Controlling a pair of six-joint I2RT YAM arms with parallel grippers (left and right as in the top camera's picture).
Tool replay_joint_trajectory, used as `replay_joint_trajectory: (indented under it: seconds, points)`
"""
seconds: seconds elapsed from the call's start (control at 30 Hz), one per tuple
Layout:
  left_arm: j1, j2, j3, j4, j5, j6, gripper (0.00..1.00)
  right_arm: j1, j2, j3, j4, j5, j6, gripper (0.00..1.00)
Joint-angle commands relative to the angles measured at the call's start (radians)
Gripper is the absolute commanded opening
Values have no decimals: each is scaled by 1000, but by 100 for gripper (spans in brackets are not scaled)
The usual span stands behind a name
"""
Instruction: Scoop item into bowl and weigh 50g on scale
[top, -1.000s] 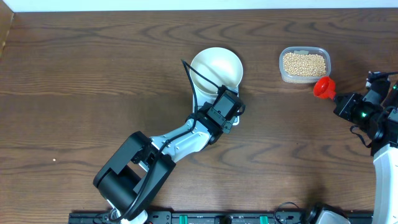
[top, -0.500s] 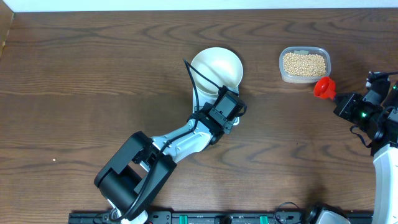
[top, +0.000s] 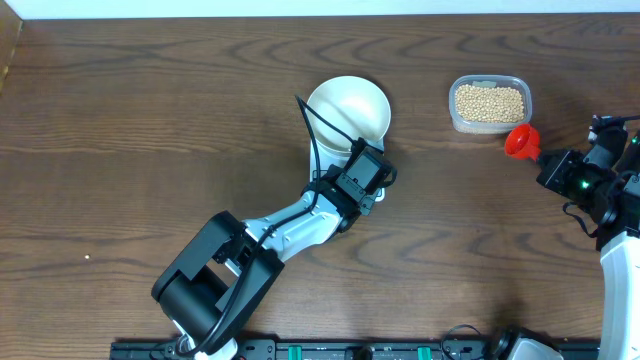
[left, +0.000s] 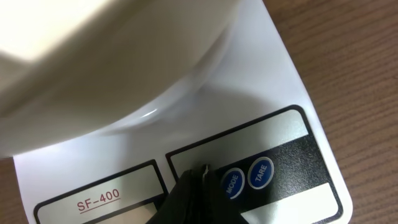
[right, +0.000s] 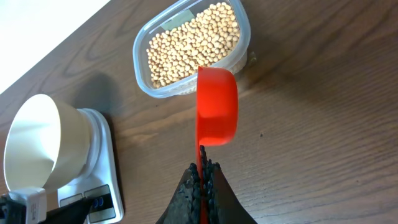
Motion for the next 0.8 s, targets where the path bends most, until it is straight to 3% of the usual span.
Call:
replay_joint_trajectory:
  seconds: [0.0, 0.77]
  points:
    - [-13, 79, -47, -50, 44, 3, 7, -3, 1, 18, -1, 1, -16, 1]
    - [-13, 92, -47, -77, -89, 3, 7, -3, 1, 18, -1, 1, -18, 1]
